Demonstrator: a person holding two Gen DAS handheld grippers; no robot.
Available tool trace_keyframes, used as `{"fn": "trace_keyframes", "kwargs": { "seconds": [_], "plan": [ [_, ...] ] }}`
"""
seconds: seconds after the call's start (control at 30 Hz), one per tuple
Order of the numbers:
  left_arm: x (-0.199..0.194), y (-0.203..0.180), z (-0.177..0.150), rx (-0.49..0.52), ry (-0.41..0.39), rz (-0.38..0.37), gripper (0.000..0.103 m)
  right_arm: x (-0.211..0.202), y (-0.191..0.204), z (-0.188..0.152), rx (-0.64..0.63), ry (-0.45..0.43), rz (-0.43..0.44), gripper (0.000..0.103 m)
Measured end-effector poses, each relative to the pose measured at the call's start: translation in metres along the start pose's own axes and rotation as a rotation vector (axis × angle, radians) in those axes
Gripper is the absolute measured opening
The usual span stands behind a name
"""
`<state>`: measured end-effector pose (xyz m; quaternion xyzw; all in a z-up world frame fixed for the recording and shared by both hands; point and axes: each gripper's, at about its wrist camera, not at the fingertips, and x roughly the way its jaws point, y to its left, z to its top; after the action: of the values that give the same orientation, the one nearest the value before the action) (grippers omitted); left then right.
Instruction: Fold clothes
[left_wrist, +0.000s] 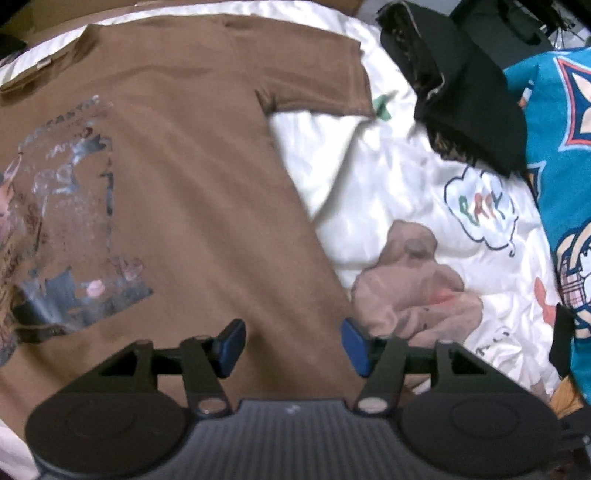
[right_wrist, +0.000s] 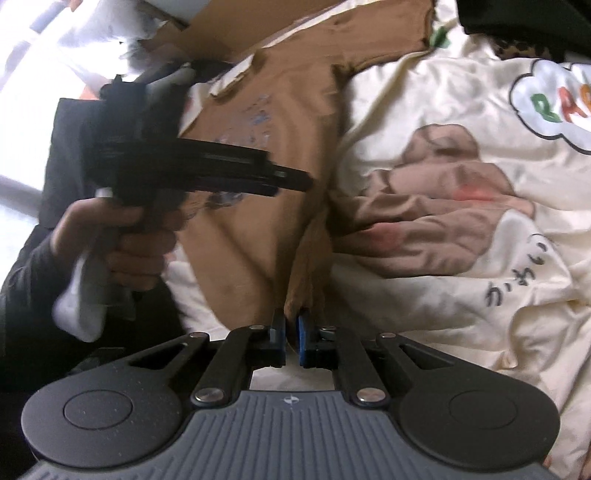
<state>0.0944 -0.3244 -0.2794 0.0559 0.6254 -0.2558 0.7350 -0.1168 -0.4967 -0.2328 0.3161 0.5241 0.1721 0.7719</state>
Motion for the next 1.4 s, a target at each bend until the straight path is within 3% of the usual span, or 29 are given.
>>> {"fn": "trace_keyframes", "kwargs": {
  "seconds": [0.13,0.23,0.27,0.3,0.47,0.53,0.77,0.9,0.93,0.97,1.03,1.07,1.2,1.23,1.27,1.3,1.33,1.4],
  "plan": [
    [-0.003,0.002,-0.005,-0.008,-0.013,-0.002,0.057,0.004,0.007,-0.005,-0.007,0.015,0.028,0.004],
    [-0.004,0.004,-0.009,-0.003,-0.019,0.002,0.023,0.01,0.011,-0.008,-0.016,0.031,0.042,0.003],
    [-0.003,0.005,-0.011,-0.005,-0.016,0.013,0.007,0.011,0.013,-0.009,-0.022,0.032,0.04,0.003],
    [-0.003,0.007,-0.012,-0.009,-0.014,0.023,0.003,0.012,0.014,-0.01,-0.027,0.033,0.037,0.003],
    [-0.001,0.019,-0.014,-0.051,-0.02,0.067,0.001,0.003,0.008,-0.011,-0.002,0.016,0.001,0.002],
    [-0.002,0.021,-0.015,-0.055,-0.022,0.075,0.001,-0.001,0.001,-0.012,0.026,0.042,-0.06,0.0],
    [0.004,0.02,-0.015,-0.028,-0.01,0.109,0.001,-0.001,-0.014,-0.026,0.064,0.124,-0.102,0.0],
    [0.006,0.02,-0.017,-0.014,-0.005,0.128,0.001,0.0,-0.012,-0.017,0.03,0.071,-0.092,0.001],
    [0.006,0.02,-0.017,-0.014,-0.006,0.129,0.001,0.0,-0.011,-0.012,0.018,0.041,-0.086,0.01],
    [0.008,0.019,-0.018,-0.013,-0.007,0.13,0.001,0.002,-0.01,-0.007,0.004,0.017,-0.088,0.031],
    [0.007,0.019,-0.018,-0.013,-0.009,0.133,0.001,0.008,-0.008,0.003,-0.013,-0.027,-0.117,0.058],
    [0.007,0.019,-0.019,-0.015,-0.009,0.133,0.001,0.012,-0.008,0.007,-0.015,-0.041,-0.113,0.059],
    [0.007,0.021,-0.02,-0.01,-0.006,0.131,0.001,0.041,-0.01,0.018,0.008,-0.022,-0.072,0.057],
    [0.007,0.021,-0.02,-0.006,-0.006,0.13,0.001,0.049,-0.012,0.018,0.005,-0.004,-0.087,0.05],
    [0.008,0.021,-0.02,-0.002,-0.006,0.129,0.001,0.057,-0.014,0.018,0.004,0.014,-0.101,0.026],
    [0.008,0.021,-0.02,0.0,-0.006,0.128,0.001,0.062,-0.017,0.017,0.023,0.034,-0.096,0.01],
    [0.009,0.021,-0.02,-0.001,-0.005,0.125,0.001,0.065,-0.02,0.016,0.04,0.051,-0.091,0.001],
    [0.008,0.022,-0.019,-0.004,-0.004,0.115,0.001,0.059,-0.017,0.013,0.025,0.038,-0.072,0.001]
  ]
}}
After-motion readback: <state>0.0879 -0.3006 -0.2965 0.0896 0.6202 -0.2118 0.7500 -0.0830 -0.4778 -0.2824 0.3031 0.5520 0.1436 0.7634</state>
